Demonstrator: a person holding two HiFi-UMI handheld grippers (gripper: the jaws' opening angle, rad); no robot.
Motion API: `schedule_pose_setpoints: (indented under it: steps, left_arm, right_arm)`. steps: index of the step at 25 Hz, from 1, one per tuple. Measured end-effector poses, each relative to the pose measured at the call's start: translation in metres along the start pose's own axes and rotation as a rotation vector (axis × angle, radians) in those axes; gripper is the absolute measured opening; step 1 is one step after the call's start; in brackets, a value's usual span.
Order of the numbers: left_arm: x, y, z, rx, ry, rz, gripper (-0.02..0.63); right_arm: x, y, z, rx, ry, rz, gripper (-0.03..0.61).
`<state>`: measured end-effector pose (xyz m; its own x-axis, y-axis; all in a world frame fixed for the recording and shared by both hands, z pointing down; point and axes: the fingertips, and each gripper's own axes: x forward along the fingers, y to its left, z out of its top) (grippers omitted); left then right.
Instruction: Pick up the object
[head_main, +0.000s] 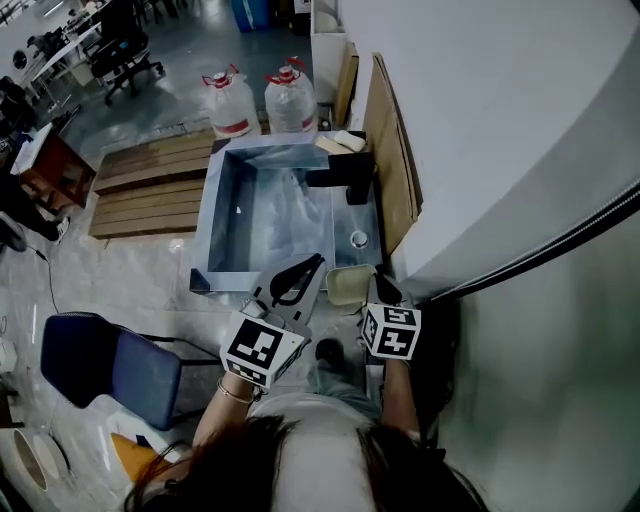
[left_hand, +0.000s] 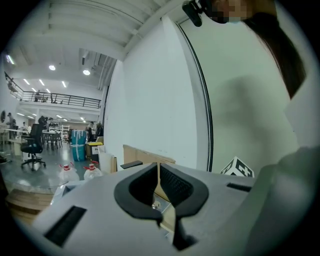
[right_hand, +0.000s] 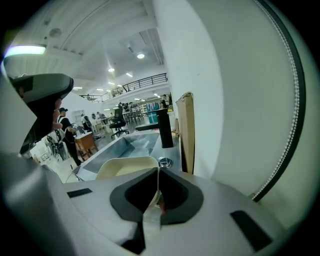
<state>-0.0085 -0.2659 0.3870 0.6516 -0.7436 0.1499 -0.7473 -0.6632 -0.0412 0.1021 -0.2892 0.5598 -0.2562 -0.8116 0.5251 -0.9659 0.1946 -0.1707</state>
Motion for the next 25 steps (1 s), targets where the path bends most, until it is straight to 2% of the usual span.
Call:
schedule_pose_setpoints:
  steps: [25]
  left_arm:
    - [-0.092, -0.038, 0.010, 0.016, -0.063, 0.059, 0.009]
  right_arm:
    - [-0.097, 0.037, 0.015, 0.087, -0.182, 0.045, 0.032]
